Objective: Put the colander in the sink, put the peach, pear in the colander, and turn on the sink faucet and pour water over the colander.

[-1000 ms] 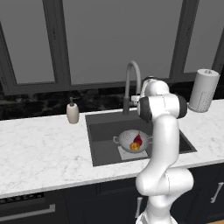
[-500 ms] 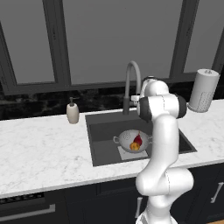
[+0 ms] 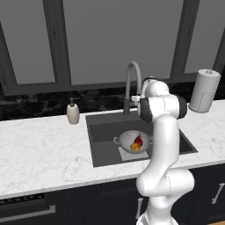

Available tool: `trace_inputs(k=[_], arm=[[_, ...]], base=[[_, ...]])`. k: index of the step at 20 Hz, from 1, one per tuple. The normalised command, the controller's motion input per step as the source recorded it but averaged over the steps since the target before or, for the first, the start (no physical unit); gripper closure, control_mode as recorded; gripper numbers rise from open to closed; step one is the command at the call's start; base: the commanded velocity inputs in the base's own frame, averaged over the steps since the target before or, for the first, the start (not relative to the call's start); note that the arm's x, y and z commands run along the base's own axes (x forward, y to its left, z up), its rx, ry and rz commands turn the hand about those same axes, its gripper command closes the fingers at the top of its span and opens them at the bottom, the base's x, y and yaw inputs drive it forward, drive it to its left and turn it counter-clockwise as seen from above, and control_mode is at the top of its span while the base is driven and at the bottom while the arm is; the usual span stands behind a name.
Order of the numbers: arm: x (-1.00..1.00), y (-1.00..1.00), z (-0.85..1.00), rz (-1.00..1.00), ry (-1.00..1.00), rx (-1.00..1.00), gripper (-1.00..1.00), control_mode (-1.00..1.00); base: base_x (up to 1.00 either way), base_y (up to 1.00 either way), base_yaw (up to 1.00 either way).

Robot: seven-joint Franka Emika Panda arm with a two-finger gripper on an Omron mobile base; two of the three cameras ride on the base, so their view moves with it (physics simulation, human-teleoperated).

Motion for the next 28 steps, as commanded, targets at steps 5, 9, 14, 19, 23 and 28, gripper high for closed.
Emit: trace_inputs(k=[5, 9, 14, 19, 23, 28], arm=[[0.05, 0.0, 0.0, 0.0, 0.0, 0.0, -1.0, -1.0], [0.03, -0.01, 0.0, 0.0, 0.0, 0.0, -1.0, -1.0], [0.0, -0.21, 0.0, 0.0, 0.0, 0.0, -1.0, -1.0], [0.0, -0.26, 0.0, 0.0, 0.0, 0.01, -1.0, -1.0], [0.0, -0.37, 0.0, 0.0, 0.0, 0.01, -1.0, -1.0], [0.0, -0.71, 0.0, 0.0, 0.0, 0.0, -1.0, -1.0]], base=[[0.0, 0.0, 0.0], [0.0, 0.0, 0.0], [0.0, 0.0, 0.0], [0.0, 0.0, 0.0], [0.0, 0.0, 0.0], [0.0, 0.0, 0.0]])
